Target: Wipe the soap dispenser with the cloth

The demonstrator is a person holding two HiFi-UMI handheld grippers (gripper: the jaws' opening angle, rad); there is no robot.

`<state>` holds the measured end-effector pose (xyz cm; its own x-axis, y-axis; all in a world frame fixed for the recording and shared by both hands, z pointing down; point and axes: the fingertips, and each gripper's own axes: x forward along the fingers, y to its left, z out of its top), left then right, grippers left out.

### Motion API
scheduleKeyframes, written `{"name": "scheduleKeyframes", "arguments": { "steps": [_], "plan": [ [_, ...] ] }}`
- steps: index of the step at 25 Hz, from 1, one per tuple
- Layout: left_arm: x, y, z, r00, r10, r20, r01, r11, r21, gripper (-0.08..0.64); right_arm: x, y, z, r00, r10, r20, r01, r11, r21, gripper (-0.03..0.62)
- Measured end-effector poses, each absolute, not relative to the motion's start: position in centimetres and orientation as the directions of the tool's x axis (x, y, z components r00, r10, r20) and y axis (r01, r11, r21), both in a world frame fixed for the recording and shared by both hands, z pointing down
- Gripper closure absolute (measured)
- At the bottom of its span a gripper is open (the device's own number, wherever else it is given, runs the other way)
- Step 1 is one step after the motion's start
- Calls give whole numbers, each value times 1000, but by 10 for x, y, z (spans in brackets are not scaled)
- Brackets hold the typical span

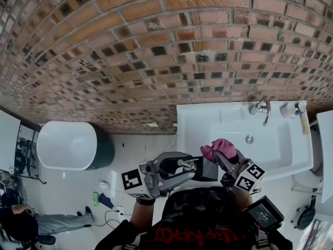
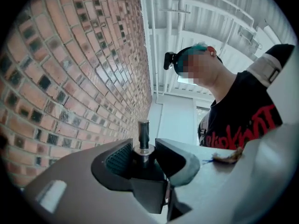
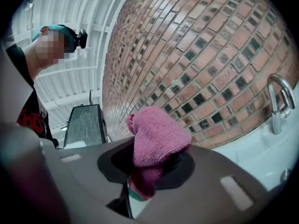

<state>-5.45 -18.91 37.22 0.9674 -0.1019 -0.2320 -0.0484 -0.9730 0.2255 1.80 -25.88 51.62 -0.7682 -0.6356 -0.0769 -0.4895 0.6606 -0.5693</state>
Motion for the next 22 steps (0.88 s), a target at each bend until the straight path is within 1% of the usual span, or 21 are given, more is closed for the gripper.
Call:
{"name": "scheduleKeyframes", "arguments": {
  "steps": [4, 6, 8, 11, 14, 16, 19, 22],
  "plan": [
    [-46, -192, 392, 987, -113, -117, -85, -971, 225, 408, 15, -255, 506, -803, -590, -87, -457, 702, -546, 508],
    [-43, -191, 402, 992, -101, -76, -81, -969, 233, 408, 8, -248, 503, -844, -529, -89, -396, 727, -561, 508],
    [-40, -187, 409, 996, -66, -59, -49, -969, 241, 407, 1, -241, 500, -882, -460, -101, -318, 740, -592, 508],
    [-33, -177, 419, 1000, 4, -21, 9, -972, 236, 407, -4, -232, 483, -905, -385, -180, -198, 757, -622, 509],
    [-27, -172, 430, 999, 31, 20, 26, -972, 234, 407, -1, -228, 465, -895, -358, -265, -115, 761, -638, 508],
    [-26, -175, 435, 999, 16, 28, 9, -970, 245, 408, 2, -229, 459, -882, -370, -291, -104, 757, -645, 509],
    [-27, -185, 439, 999, -27, 26, -33, -962, 270, 407, 8, -232, 456, -868, -400, -295, -127, 753, -646, 509],
    [-28, -198, 445, 992, -109, 61, -122, -954, 275, 407, 11, -232, 453, -862, -412, -294, -146, 759, -634, 509]
  ]
}}
